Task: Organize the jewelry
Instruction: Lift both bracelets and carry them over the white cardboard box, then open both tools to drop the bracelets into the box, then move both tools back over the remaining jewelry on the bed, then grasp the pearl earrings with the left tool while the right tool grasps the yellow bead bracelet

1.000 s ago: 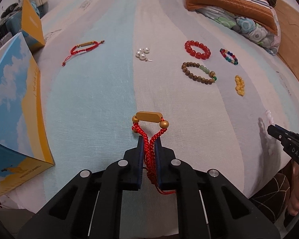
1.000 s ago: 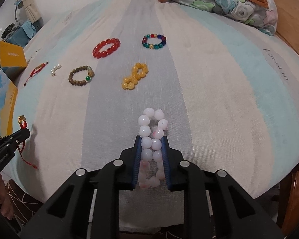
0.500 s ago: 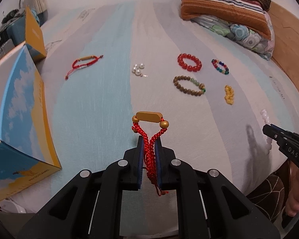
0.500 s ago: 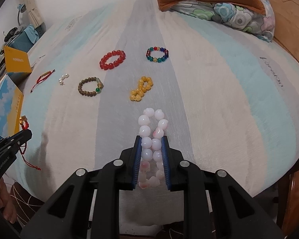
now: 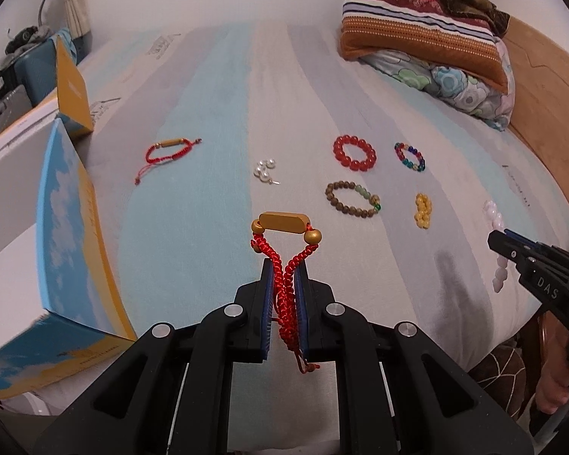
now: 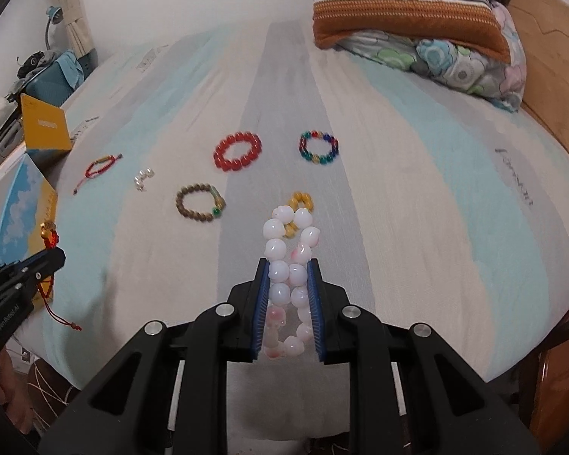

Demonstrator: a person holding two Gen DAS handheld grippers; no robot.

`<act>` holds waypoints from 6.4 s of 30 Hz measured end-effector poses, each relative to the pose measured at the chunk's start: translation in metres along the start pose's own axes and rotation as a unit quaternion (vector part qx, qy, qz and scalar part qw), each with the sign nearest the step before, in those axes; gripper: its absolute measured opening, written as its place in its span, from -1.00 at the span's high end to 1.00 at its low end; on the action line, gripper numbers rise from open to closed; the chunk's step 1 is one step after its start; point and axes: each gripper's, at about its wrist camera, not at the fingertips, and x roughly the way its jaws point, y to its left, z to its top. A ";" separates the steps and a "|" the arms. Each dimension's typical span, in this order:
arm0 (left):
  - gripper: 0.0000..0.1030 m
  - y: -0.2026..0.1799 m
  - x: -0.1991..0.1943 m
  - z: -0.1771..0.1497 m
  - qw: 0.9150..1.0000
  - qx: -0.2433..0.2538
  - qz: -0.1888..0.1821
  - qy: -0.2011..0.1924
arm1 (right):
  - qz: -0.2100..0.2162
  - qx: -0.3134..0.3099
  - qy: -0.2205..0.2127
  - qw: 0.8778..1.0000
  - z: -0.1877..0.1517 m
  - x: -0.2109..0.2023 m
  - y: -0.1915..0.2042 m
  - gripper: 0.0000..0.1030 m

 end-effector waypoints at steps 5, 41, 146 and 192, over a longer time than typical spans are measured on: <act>0.79 0.009 -0.008 0.008 1.000 -0.003 0.007 -0.010 | 0.003 -0.009 -0.010 1.000 0.014 -0.006 0.015 0.63; 0.77 0.201 -0.117 0.025 0.983 -0.100 0.138 -0.066 | 0.119 -0.188 -0.055 0.973 0.062 -0.047 0.311 0.63; -0.89 0.027 0.056 0.076 0.995 -0.045 0.081 0.026 | -0.006 -0.011 0.050 0.999 0.069 0.072 0.015 -0.81; 0.57 0.019 0.176 0.096 0.996 0.011 0.044 0.083 | -0.023 0.009 0.106 0.994 0.046 0.157 -0.008 0.64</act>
